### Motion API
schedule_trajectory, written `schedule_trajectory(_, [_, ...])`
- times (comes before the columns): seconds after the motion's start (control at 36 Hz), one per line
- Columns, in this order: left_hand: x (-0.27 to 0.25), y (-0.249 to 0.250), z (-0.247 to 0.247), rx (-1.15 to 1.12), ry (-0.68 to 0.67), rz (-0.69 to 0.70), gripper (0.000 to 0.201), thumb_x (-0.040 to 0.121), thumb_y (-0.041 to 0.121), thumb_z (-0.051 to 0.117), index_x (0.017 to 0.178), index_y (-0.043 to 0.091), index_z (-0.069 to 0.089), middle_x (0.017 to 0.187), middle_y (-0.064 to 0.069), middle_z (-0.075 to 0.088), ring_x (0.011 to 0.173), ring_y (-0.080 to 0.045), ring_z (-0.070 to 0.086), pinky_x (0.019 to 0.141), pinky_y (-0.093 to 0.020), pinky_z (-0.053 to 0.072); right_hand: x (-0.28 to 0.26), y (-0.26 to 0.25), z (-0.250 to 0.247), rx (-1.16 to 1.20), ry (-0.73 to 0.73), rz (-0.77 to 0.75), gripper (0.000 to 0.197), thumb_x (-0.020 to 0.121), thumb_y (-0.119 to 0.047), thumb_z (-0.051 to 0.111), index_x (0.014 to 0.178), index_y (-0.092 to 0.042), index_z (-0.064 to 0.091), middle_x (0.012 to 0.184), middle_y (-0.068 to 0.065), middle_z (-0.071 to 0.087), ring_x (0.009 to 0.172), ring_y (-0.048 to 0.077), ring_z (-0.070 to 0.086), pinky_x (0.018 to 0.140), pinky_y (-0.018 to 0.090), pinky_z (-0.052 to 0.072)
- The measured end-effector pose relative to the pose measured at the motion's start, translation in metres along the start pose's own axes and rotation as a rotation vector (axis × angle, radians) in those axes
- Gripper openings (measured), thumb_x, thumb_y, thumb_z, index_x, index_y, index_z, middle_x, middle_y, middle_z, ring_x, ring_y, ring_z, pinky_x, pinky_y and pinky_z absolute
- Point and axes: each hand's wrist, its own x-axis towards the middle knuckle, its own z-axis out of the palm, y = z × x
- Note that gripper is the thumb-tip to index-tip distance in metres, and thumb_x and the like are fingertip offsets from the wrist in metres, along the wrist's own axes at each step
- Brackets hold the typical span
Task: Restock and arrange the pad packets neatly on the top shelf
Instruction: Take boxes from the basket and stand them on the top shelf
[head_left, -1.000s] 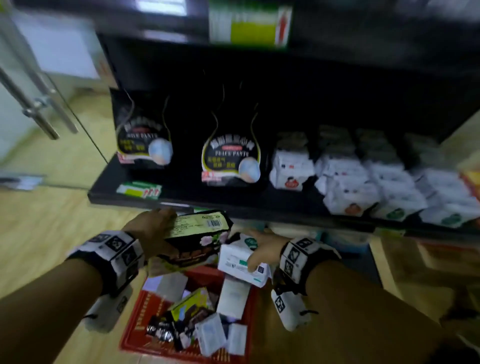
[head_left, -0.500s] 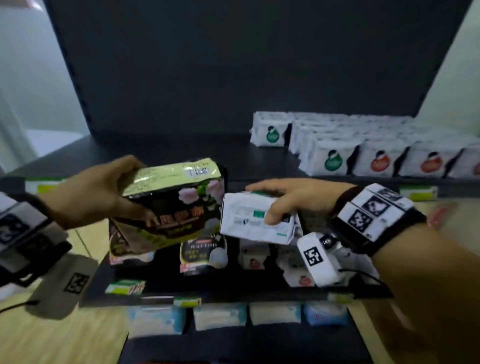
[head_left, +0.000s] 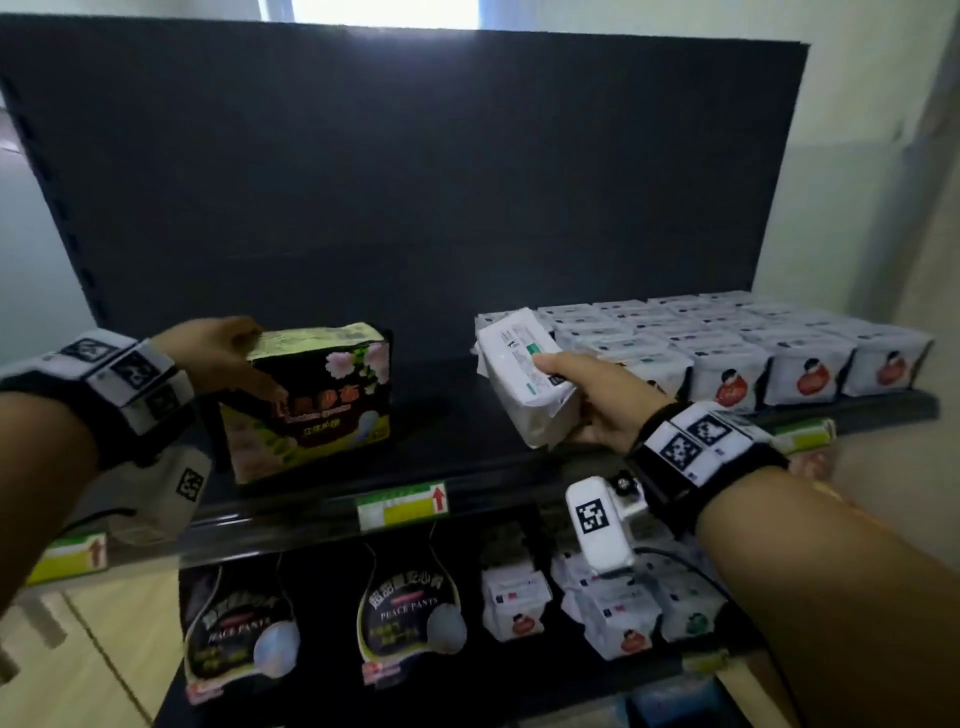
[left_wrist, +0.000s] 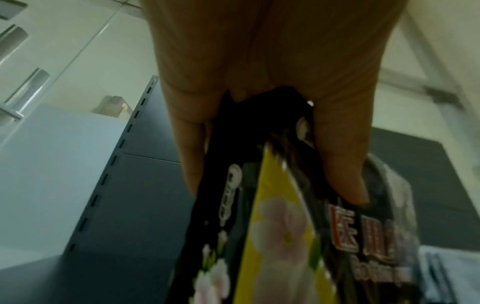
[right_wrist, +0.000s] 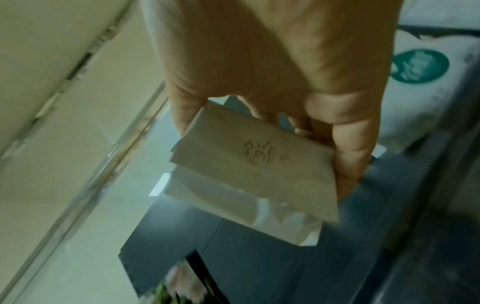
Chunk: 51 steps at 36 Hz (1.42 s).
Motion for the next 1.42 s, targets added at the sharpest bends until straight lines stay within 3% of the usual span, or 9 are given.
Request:
schedule_trajectory(0.28, [0.051,-0.035,0.002,0.191,-0.148,0.001,0.090,0.071,0.039,0.079,0.144,0.012,0.035,0.146,-0.009,0.041,0.133,-0.027,0.038,0.108,-0.031,0.030,0.026,0.015,0.033,0.128,0.178,0.075,0.028,0.086,-0.033,0.063,0.110,-0.020,0.066,0.092,0.004,0.076,0.075,0.021,0.071,0.067,0.040,0.059])
schedule_trajectory(0.36, [0.047,-0.010,0.000,0.334,-0.002,0.139,0.098,0.069,0.058,0.071,0.149,0.023,0.026,0.152,-0.009,0.031,0.137,-0.032,0.030,0.112,-0.040,0.029,0.031,0.016,0.038,0.043,0.278,-0.033,0.052,0.083,-0.028,0.067,0.130,-0.016,0.051,0.102,0.003,0.073,0.080,0.022,0.072,0.064,0.037,0.058])
schedule_trajectory(0.5, [0.023,0.074,0.007,-0.008,0.029,0.432,0.078,0.066,0.072,0.054,0.131,0.030,0.051,0.123,0.005,0.055,0.112,-0.013,0.051,0.090,-0.028,0.038,0.042,0.012,0.045,-0.381,0.564,-0.278,0.096,0.070,-0.042,0.076,0.148,-0.026,0.024,0.142,0.003,0.036,0.125,0.022,0.046,0.099,0.035,0.043])
schedule_trajectory(0.61, [0.015,0.134,0.031,-0.408,-0.281,0.358,0.073,0.072,0.075,0.044,0.118,0.021,0.063,0.115,-0.001,0.066,0.100,-0.018,0.062,0.094,-0.035,0.049,0.045,0.004,0.052,-0.468,0.642,-0.412,0.104,0.065,-0.052,0.076,0.149,-0.033,0.016,0.141,-0.001,0.027,0.127,0.019,0.039,0.093,0.025,0.036])
schedule_trajectory(0.69, [0.015,0.163,0.052,-0.576,-0.331,0.330,0.071,0.078,0.070,0.050,0.116,0.011,0.061,0.113,-0.013,0.066,0.098,-0.026,0.065,0.088,-0.044,0.052,0.045,-0.001,0.049,-0.517,0.675,-0.453,0.103,0.067,-0.053,0.072,0.149,-0.037,0.011,0.135,0.001,0.026,0.121,0.021,0.044,0.097,0.036,0.048])
schedule_trajectory(0.94, [0.049,0.214,0.081,-0.777,-0.012,0.213,0.088,0.054,0.038,0.086,0.126,0.006,0.048,0.115,-0.009,0.063,0.100,-0.025,0.065,0.086,-0.043,0.054,0.046,-0.024,-0.012,-0.567,0.357,-0.559,0.090,0.073,-0.043,0.077,0.147,-0.035,0.026,0.126,-0.003,0.031,0.117,0.013,0.045,0.101,0.026,0.041])
schedule_trajectory(1.06, [0.069,0.220,0.093,-0.483,0.181,0.141,0.091,0.061,0.035,0.086,0.134,0.017,0.036,0.121,-0.004,0.053,0.100,-0.022,0.055,0.080,-0.032,0.048,0.048,-0.036,-0.082,-1.021,0.313,-0.532,0.063,0.079,-0.048,0.070,0.135,-0.026,0.050,0.133,0.003,0.043,0.125,0.019,0.045,0.101,0.027,0.038])
schedule_trajectory(1.31, [0.089,0.245,0.144,-0.087,-0.137,0.248,0.087,0.061,0.026,0.087,0.132,0.028,0.036,0.119,-0.001,0.052,0.099,-0.017,0.053,0.084,-0.032,0.050,0.066,-0.032,-0.173,-1.683,-0.118,-0.113,0.095,0.073,-0.077,0.053,0.150,-0.030,0.023,0.154,-0.002,0.031,0.140,0.020,0.030,0.118,0.051,0.009])
schedule_trajectory(1.42, [0.101,0.255,0.156,-0.009,-0.157,0.252,0.082,0.060,0.026,0.088,0.127,0.026,0.039,0.120,0.002,0.051,0.100,-0.017,0.054,0.083,-0.029,0.049,0.068,-0.039,-0.173,-1.751,-0.157,-0.168,0.088,0.072,-0.069,0.064,0.145,-0.028,0.036,0.140,0.000,0.047,0.128,0.024,0.045,0.112,0.045,0.027])
